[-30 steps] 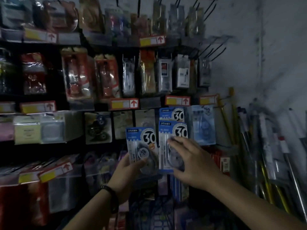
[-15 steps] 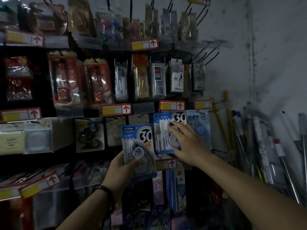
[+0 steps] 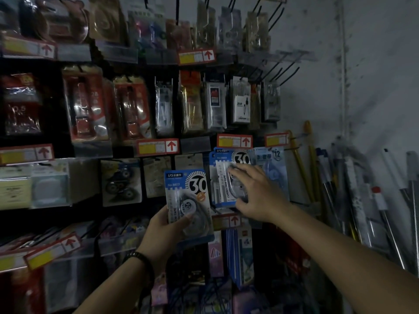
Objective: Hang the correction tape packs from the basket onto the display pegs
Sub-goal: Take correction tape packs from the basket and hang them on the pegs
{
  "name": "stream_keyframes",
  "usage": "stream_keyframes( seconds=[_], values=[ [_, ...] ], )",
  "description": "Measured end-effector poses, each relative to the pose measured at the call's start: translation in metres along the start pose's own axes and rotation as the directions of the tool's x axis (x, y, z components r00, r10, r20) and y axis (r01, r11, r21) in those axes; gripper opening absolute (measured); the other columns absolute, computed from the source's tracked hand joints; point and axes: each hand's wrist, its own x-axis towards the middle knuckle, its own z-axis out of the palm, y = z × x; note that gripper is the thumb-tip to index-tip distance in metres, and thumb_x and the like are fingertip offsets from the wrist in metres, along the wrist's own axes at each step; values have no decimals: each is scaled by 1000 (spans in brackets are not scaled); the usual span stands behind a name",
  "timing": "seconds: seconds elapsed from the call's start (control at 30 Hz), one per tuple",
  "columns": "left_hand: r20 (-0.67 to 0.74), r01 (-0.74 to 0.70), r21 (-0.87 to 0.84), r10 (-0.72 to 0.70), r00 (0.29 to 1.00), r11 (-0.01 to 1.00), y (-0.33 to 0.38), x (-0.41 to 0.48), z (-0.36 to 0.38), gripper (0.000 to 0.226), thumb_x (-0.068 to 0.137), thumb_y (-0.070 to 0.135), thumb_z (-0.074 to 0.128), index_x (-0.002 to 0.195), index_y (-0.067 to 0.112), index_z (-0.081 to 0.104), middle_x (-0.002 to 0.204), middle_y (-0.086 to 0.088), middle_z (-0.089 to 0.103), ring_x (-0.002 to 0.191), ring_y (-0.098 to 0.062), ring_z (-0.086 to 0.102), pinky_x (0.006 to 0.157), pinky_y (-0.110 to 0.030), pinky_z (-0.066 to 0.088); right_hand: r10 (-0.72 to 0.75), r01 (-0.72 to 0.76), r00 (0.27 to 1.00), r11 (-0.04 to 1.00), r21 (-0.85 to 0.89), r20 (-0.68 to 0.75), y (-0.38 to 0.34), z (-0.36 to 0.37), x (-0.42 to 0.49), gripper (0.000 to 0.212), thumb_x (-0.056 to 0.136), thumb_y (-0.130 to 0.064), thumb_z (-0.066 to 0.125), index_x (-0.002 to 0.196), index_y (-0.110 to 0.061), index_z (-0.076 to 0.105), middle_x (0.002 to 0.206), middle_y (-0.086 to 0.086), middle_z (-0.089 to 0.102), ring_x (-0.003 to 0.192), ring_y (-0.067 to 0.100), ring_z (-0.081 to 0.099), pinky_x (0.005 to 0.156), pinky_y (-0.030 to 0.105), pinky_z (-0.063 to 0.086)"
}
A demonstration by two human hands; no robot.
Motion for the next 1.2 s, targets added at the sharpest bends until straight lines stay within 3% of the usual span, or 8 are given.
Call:
stream_keyframes(
  seconds=[0.27, 0.4, 0.57, 0.67, 0.77, 0.93, 1.03, 1.2],
  values=[
    [11, -31, 29, 31, 999, 999, 6, 0, 3, 25, 99, 13, 69, 122, 22, 71, 114, -1, 81, 104, -21, 78, 86, -41, 63, 15, 0, 992, 993, -117, 125, 1, 5, 18, 92, 87, -31, 71, 165, -29, 23, 162, -6, 23, 147, 19, 24, 97, 41, 53],
    [-5, -26, 38, 26, 1000, 999, 6, 1, 5, 24, 99, 11, 70, 120, 21, 71, 112, -1, 81, 102, -20, 78, 84, -37, 64, 41, -28, 990, 995, -91, 136, -3, 12, 22, 78, 89, -16, 69, 159, -25, 35, 165, -7, 20, 149, 21, 26, 103, 43, 51],
    [-28, -37, 57, 39, 999, 998, 5, 1, 8, 25, 96, 10, 73, 118, 21, 73, 109, 0, 82, 99, -18, 79, 85, -37, 63, -62, 65, 992, 998, 24, -113, -25, 10, 3, 58, 96, -32, 63, 151, -21, 46, 145, -3, 41, 134, 17, 45, 94, 36, 55],
    [-44, -31, 71, 35, 998, 997, 4, 2, 15, 27, 94, 10, 76, 119, 21, 73, 110, -3, 81, 98, -22, 79, 90, -47, 64, -214, 222, 970, 973, 61, -118, -39, 14, -16, 75, 90, -53, 67, 154, -23, 42, 144, -4, 40, 134, 15, 44, 96, 36, 56],
    [-41, -35, 71, 38, 998, 997, 4, 0, 24, 27, 94, 13, 77, 119, 23, 73, 110, -4, 81, 100, -26, 79, 93, -54, 62, -240, 241, 971, 968, 74, -16, -46, 21, -31, 100, 83, -68, 69, 163, -30, 23, 158, -6, 30, 146, 16, 33, 104, 42, 51],
    [8, -86, 109, 86, 996, 990, 8, -5, 41, 26, 95, 16, 76, 117, 28, 73, 106, -1, 81, 95, -24, 80, 84, -55, 65, -210, 216, 976, 965, 148, -51, -48, 25, -39, 99, 83, -51, 72, 165, -26, 23, 154, -11, 33, 140, 13, 41, 96, 40, 57],
    [38, -87, 160, 82, 996, 983, 12, -4, 45, 18, 98, 22, 72, 115, 28, 72, 102, 0, 81, 89, -19, 80, 78, -49, 67, -171, 180, 983, 972, 152, -73, -44, 26, -39, 96, 84, -48, 72, 165, -24, 26, 157, -10, 32, 144, 15, 41, 101, 38, 55],
    [-7, -128, 473, 149, 989, 871, 5, 6, 37, 24, 95, 29, 75, 117, 26, 66, 102, 2, 77, 87, -15, 75, 77, -37, 63, -47, 53, 996, 996, 79, -75, -32, 23, -35, 93, 90, -48, 69, 165, -23, 22, 160, -9, 27, 149, 14, 27, 111, 37, 47]
  ],
)
